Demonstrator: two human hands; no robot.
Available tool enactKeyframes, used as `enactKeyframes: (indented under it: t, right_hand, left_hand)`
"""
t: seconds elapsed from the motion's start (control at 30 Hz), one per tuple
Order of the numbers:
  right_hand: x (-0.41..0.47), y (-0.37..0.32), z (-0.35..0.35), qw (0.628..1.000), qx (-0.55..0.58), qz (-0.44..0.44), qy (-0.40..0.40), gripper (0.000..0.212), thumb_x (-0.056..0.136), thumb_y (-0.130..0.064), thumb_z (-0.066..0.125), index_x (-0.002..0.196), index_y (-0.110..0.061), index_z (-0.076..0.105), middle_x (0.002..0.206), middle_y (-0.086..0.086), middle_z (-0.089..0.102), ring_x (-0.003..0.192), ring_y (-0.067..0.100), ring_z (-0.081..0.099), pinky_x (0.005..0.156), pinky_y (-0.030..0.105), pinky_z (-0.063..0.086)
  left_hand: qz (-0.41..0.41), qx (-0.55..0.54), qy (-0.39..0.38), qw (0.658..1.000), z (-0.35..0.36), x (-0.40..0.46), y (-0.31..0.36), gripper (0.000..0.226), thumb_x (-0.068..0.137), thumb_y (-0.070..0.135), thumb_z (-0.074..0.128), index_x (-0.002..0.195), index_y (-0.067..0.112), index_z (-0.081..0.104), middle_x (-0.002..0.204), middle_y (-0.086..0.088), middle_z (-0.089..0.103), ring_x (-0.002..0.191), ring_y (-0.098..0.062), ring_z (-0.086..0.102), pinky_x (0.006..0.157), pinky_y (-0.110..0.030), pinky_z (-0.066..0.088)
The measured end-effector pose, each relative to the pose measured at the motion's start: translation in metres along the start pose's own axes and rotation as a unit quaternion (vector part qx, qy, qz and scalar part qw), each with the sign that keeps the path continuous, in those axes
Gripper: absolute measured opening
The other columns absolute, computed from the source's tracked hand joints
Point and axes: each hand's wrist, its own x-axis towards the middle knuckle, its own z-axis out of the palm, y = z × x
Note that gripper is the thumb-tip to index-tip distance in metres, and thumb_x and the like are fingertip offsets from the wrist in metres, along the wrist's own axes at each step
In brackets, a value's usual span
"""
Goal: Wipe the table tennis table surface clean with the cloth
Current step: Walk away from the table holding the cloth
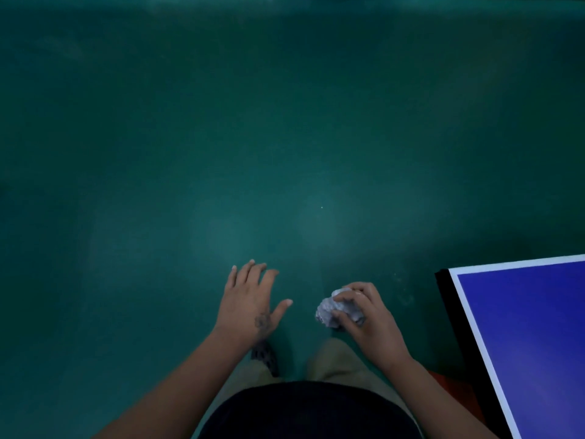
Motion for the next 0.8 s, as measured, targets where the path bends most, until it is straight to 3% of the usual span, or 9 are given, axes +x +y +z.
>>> enactKeyframes:
  t: [0.37, 0.57, 0.8]
  right_hand:
    - [0.165, 0.043, -0.028, 1.0, 0.011, 0.009, -0.01, 0.029, 0.095, -0.027, 0.081, 0.111, -0.045, 0.064, 0.127, -0.023, 0.051, 0.113, -0.001, 0.061, 0.082, 0.036, 0.059]
    - [0.281, 0.069, -0.059, 0.999, 0.023, -0.015, -0.029, 0.031, 0.095, -0.026, 0.081, 0.114, -0.043, 0.063, 0.127, -0.02, 0.05, 0.11, 0.002, 0.062, 0.078, 0.041, 0.06]
    - [0.39, 0.084, -0.098, 0.998, 0.015, -0.04, -0.042, 0.03, 0.094, -0.031, 0.081, 0.115, -0.043, 0.063, 0.128, -0.022, 0.05, 0.109, 0.001, 0.062, 0.076, 0.041, 0.061]
  left_hand:
    - [-0.018, -0.031, 0.001, 0.999, -0.036, 0.159, 0.002, 0.084, 0.089, 0.078, 0.02, 0.149, 0.027, 0.049, 0.158, -0.004, 0.047, 0.155, -0.028, 0.033, 0.131, -0.05, 0.019]
    - [-0.017, -0.024, -0.038, 0.999, -0.065, 0.262, 0.019, 0.068, 0.098, 0.07, 0.043, 0.152, 0.028, 0.044, 0.161, -0.002, 0.041, 0.157, -0.026, 0.025, 0.132, -0.048, 0.013]
    - [-0.046, -0.056, 0.019, 0.997, -0.086, 0.358, 0.026, 0.065, 0.093, 0.069, 0.043, 0.135, 0.024, 0.061, 0.141, -0.006, 0.06, 0.141, -0.032, 0.051, 0.122, -0.055, 0.037]
